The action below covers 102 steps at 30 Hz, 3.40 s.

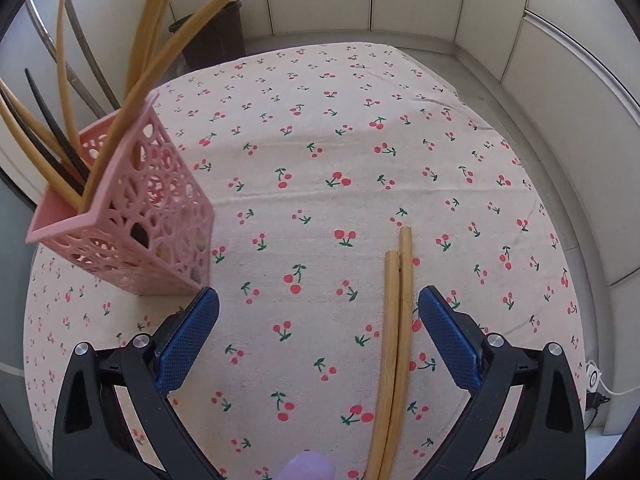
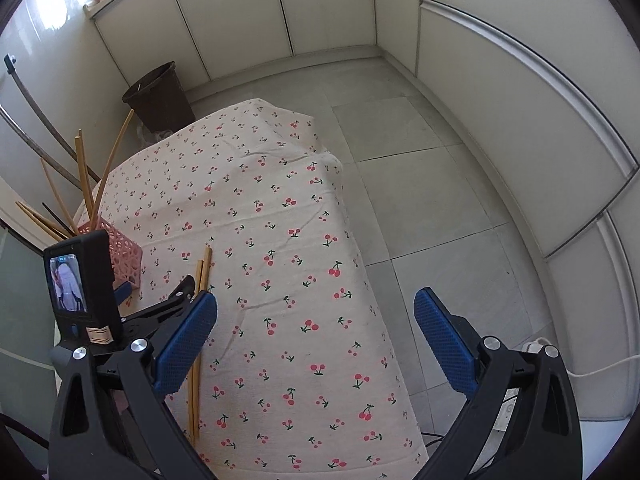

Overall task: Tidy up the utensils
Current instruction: 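Move both grippers back to the last two wooden chopsticks, then grasp a wooden chopstick with the left gripper while the right gripper grasps the last one, then insert both held wooden chopsticks into the pink basket and open both grippers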

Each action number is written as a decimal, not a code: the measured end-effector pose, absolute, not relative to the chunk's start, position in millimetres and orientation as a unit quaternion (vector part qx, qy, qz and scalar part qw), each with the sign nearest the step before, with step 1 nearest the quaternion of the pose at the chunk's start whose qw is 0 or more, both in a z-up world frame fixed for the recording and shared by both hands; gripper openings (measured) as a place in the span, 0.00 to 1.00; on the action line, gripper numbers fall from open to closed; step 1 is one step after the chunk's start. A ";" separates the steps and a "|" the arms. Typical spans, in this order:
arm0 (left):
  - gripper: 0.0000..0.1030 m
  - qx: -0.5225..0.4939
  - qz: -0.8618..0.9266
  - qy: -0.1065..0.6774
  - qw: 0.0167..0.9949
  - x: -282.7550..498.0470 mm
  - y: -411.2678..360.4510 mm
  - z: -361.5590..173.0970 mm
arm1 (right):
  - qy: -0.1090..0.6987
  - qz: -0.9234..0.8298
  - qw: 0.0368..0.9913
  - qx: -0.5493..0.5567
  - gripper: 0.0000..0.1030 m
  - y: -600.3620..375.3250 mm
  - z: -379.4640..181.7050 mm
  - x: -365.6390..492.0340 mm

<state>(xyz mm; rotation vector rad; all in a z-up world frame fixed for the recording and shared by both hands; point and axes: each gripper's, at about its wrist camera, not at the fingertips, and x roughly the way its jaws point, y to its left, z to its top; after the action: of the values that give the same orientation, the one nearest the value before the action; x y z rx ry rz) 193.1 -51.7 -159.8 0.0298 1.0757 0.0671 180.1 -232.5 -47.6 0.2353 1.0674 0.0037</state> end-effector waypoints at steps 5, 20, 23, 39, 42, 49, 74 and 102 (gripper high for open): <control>0.93 0.022 0.050 0.519 0.853 202.3 -52.2 -171.8 | 0.510 0.006 0.849 0.142 0.93 -241.7 -48.7 184.4; 0.83 -0.066 0.023 0.535 0.842 225.8 -43.6 -173.9 | 0.525 0.003 0.829 0.193 0.93 -258.7 -60.7 189.3; 0.84 -0.064 0.022 0.530 0.845 223.5 -42.4 -169.0 | 0.525 0.006 0.829 0.192 0.93 -256.4 -60.7 189.0; 0.50 -0.008 0.022 0.554 0.832 214.8 -57.1 -175.1 | 0.536 0.009 0.823 0.187 0.93 -252.2 -69.0 191.3; 0.29 0.002 0.004 0.557 0.831 215.6 -65.3 -172.5 | 0.542 0.003 0.821 0.181 0.93 -250.0 -74.0 193.9; 0.07 -0.016 -0.012 0.559 0.829 193.7 -48.5 -169.0 | 0.565 -0.003 0.805 0.182 0.93 -233.0 -94.9 214.5; 0.07 -0.107 0.018 0.382 0.918 71.9 97.9 -15.6 | 0.555 0.043 0.830 0.017 0.07 -60.3 -164.2 281.8; 0.07 -0.154 -0.007 0.304 0.940 46.3 107.0 48.6 | 0.349 0.182 0.905 0.165 0.07 -140.8 48.8 161.8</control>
<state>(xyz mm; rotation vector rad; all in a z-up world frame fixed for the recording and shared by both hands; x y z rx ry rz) 46.3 107.0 48.6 -0.3134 0.6207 -0.0147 161.8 -140.8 48.8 0.3408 0.7201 0.3755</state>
